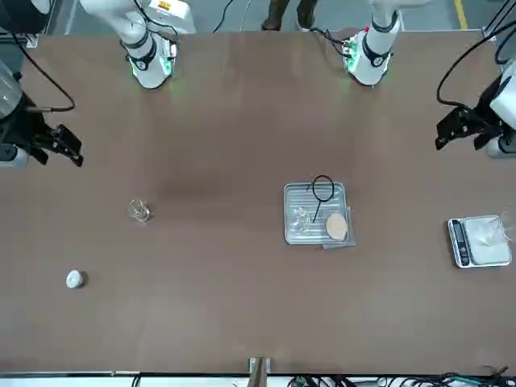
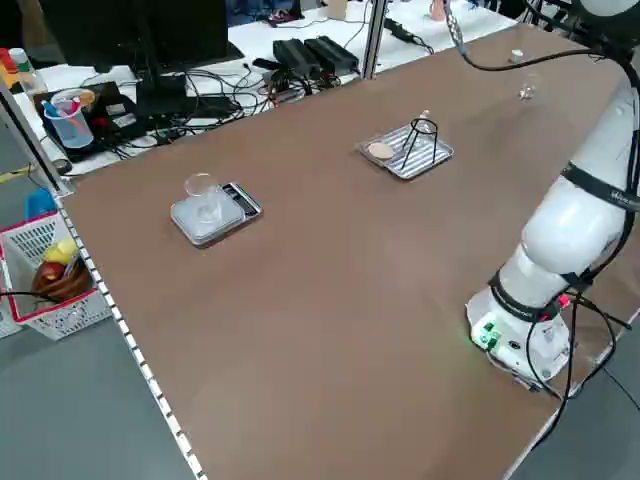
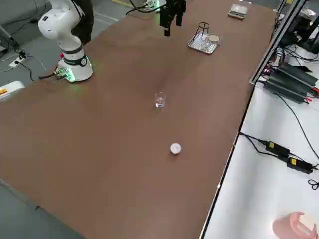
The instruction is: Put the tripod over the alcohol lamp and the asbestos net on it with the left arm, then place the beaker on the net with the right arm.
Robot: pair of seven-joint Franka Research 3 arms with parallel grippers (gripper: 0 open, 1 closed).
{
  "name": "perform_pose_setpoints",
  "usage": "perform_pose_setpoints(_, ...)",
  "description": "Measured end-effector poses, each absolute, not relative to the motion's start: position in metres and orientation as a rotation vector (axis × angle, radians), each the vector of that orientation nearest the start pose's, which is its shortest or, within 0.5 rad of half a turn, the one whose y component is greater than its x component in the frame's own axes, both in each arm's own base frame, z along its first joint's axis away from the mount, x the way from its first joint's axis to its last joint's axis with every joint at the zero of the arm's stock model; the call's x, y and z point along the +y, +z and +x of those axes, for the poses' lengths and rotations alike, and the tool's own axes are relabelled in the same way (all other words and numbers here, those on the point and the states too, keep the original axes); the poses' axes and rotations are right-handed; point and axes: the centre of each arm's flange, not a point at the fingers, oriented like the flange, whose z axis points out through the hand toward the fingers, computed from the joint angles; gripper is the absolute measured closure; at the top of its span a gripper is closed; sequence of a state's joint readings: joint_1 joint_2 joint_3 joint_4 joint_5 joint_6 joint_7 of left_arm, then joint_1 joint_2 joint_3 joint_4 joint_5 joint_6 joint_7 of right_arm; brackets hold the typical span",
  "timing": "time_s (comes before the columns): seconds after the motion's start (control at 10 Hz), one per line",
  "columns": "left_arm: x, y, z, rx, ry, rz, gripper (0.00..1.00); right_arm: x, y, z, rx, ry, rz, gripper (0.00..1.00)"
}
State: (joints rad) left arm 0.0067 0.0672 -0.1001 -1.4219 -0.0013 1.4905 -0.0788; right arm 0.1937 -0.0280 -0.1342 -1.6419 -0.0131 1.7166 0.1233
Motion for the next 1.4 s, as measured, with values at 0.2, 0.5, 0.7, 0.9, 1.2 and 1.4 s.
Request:
perform_pose_setpoints(0.2,-0.054,0.65,0.565,0.031,-0.002,-3.15,0.0,0.031,0.619,0.559,0.088,-0.161,-3.137,0.0)
perform_pose_setpoints(0.5,-0.058,0.649,0.565,0.043,-0.001,-3.15,0.0,0.03,0.62,0.559,0.082,-0.162,-3.138,0.0)
perform_pose_setpoints(0.7,-0.072,0.644,0.566,0.078,0.017,-3.157,0.0,0.029,0.621,0.559,0.075,-0.165,-3.138,0.0)
perform_pose_setpoints(0.9,-0.095,0.628,0.572,0.072,0.061,-3.174,0.0,0.028,0.621,0.558,0.053,-0.162,-3.14,0.0)
perform_pose_setpoints(1.2,-0.132,0.612,0.579,-0.03,0.049,-3.189,0.0,0.027,0.62,0.556,0.05,-0.132,-3.143,0.0)
perform_pose_setpoints(1.4,-0.162,0.59,0.588,-0.01,0.054,-3.193,0.01,0.028,0.622,0.556,0.041,-0.136,-3.143,0.0)
